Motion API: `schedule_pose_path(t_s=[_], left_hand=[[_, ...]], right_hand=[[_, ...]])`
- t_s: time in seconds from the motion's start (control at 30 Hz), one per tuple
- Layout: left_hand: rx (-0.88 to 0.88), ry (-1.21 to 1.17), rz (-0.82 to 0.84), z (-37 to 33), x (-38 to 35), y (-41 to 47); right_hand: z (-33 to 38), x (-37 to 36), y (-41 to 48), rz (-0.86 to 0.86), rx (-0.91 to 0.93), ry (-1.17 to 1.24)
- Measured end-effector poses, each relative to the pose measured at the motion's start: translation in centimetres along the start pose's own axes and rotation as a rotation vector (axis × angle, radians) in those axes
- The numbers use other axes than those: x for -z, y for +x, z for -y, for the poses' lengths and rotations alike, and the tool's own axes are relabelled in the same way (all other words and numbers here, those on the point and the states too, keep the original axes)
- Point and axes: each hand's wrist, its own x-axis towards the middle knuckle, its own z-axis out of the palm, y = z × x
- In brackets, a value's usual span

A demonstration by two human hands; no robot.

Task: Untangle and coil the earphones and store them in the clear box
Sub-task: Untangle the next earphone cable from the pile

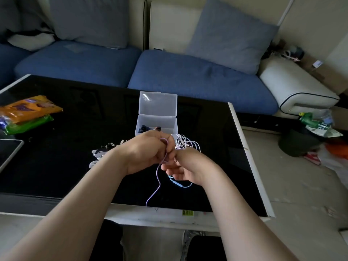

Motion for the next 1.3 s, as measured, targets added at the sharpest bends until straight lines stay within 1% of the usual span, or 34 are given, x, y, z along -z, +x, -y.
schedule_pose_path(t_s=[0.07, 0.13, 0.2, 0.23, 0.27, 0.33, 0.37, 0.43, 0.47, 0.5, 0.53, 0.57, 0.63, 0.7, 0.77, 0.87, 0.97, 1.03, 1.13, 1.17, 1.3], left_hand=[[0.005, -0.017, 0.093, 0.2, -0.1, -1.0], [0.023, 0.018, 0.196, 0.3, -0.2, -2.1], [0.072, 0.066, 0.291, 0.3, -0.3, -3.3], [0.110, 0.066, 0.313, 0.4, -0.2, -3.6], [0.143, 0.074, 0.305, 0.4, -0.2, -3.7], [0.169, 0.165, 0.239, 0.2, -0.5, -3.8], [0.171, 0.239, 0.167, 0.2, -0.8, -3.7], [0.156, 0.370, -0.053, 0.7, -1.4, -3.0], [0.142, 0.433, -0.166, 1.3, -1.6, -2.5], [0.124, 0.504, -0.244, 1.9, -1.8, -2.0], [0.111, 0.567, -0.277, 2.6, -1.8, -1.4], [0.108, 0.614, -0.277, 3.3, -1.8, -0.8], [0.102, 0.693, -0.224, 4.3, -1.9, 0.3], [0.081, 0.782, -0.187, 4.8, -2.3, 1.3], [0.068, 0.840, -0.182, 5.0, -2.5, 2.0], [0.065, 0.882, -0.192, 5.5, -2.0, 3.5], [0.026, 0.893, -0.234, 5.7, -1.5, 4.9], [-0.022, 0.877, -0.273, 5.8, -1.7, 5.8], [-0.055, 0.839, -0.282, 6.0, -1.9, 6.7], [-0.060, 0.829, -0.277, 6.1, -1.9, 6.8], [-0.074, 0.823, -0.280, 6.6, -1.6, 7.5]], right_hand=[[-0.5, -0.1, -0.2, -0.032, 0.029, 0.091], [-1.0, 0.2, -0.3, -0.034, 0.066, 0.205], [-1.7, 0.7, -0.8, -0.022, 0.105, 0.242], [-1.9, 0.9, -1.1, -0.022, 0.111, 0.225], [-2.1, 1.1, -1.3, -0.023, 0.115, 0.195], [-2.4, 1.3, -2.4, -0.041, 0.125, 0.123], [-2.5, 1.4, -3.0, -0.064, 0.123, 0.106], [-2.5, 1.6, -3.8, -0.126, 0.138, 0.073], [-2.6, 1.8, -4.1, -0.169, 0.167, 0.017], [-2.7, 2.0, -4.5, -0.224, 0.209, -0.074], [-2.9, 2.2, -4.8, -0.282, 0.257, -0.186], [-3.1, 2.4, -4.9, -0.332, 0.304, -0.304], [-3.6, 2.7, -4.9, -0.397, 0.362, -0.495], [-3.7, 3.1, -5.0, -0.424, 0.343, -0.562], [-3.8, 3.5, -5.1, -0.427, 0.304, -0.542], [-4.1, 4.5, -4.7, -0.474, 0.282, -0.589], [-4.3, 5.0, -4.0, -0.508, 0.266, -0.575], [-4.2, 5.2, -3.5, -0.479, 0.231, -0.554], [-3.8, 4.7, -2.5, -0.366, 0.159, -0.347], [-3.8, 4.6, -2.1, -0.347, 0.154, -0.323], [-3.5, 4.3, -0.4, -0.364, 0.180, -0.422]])
